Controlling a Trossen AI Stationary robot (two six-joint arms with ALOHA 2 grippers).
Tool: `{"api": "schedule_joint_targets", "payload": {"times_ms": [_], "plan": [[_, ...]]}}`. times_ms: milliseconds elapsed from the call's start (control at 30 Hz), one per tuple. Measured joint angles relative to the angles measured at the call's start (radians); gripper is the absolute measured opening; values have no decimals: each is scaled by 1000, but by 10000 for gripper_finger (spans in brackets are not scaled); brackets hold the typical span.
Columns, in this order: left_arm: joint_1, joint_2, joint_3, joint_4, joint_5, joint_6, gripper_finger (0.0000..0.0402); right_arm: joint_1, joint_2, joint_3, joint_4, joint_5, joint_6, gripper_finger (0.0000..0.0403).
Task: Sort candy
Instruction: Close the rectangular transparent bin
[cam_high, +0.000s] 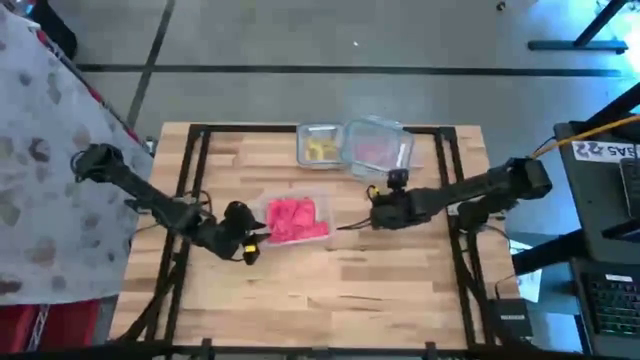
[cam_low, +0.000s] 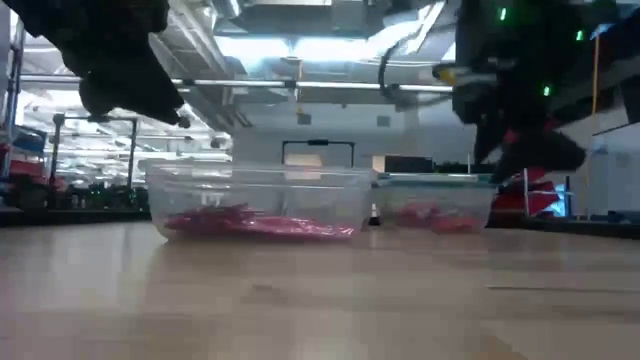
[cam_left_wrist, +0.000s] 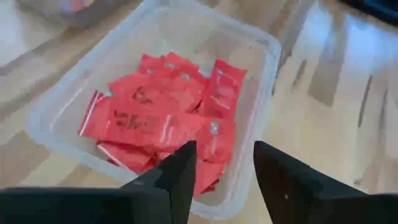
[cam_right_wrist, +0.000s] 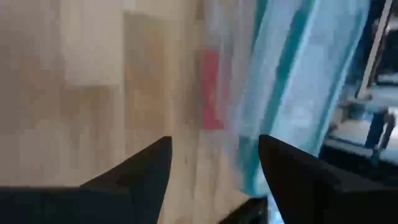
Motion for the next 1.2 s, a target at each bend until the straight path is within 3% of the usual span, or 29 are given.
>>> {"api": "schedule_joint_targets", "payload": {"times_ms": [367,767,1200], "plan": [[1,0,0,6,-14,0,144,-135,-3,-35,175,-9,-131,209],[2,3,0,9,-14,-6,144,-126,-2,-26,183,14,-127,11],[1,65,0,16,-8,-32,143,-34,2,76,99,53,-115,0]]}}
